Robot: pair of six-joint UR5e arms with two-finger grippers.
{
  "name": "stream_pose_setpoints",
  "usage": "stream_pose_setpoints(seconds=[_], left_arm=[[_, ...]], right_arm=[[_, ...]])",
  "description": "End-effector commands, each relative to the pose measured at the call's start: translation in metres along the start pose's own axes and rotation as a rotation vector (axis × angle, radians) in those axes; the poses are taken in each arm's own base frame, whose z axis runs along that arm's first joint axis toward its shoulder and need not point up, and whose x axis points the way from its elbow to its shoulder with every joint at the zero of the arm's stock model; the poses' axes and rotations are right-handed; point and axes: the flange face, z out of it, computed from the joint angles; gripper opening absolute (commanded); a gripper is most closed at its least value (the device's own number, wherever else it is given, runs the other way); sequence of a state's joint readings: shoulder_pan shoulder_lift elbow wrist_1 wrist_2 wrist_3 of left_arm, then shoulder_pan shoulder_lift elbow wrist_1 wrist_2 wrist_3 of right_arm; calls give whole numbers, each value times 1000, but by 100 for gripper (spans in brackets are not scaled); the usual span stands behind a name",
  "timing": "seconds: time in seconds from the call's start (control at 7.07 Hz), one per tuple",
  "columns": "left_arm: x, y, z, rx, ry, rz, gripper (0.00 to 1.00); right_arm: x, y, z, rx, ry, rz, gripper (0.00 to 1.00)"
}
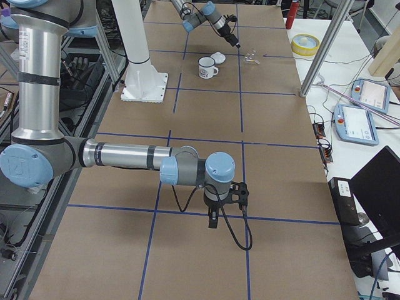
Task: Remove funnel from cup
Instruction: 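Move the left gripper over the white lid beside the mug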
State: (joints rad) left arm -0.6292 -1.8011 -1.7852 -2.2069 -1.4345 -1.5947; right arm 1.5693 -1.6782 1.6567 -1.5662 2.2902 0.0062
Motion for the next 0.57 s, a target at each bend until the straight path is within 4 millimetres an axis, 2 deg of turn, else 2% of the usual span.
stream_pose_setpoints(seconds=[0.0,0.14,0.28,0.42], left_arm=[[1,15,-14,-226,-95,247,100],[-2,23,-14,-326,-96,353,100],[-9,24,-10,-391,-119,446,100],[-10,8,-12,-432,-115,523,100]], right_arm=[[0,0,0,0,0,0,100],[0,0,0,0,0,0,100],[0,0,0,0,0,0,100],[0,0,0,0,0,0,100]])
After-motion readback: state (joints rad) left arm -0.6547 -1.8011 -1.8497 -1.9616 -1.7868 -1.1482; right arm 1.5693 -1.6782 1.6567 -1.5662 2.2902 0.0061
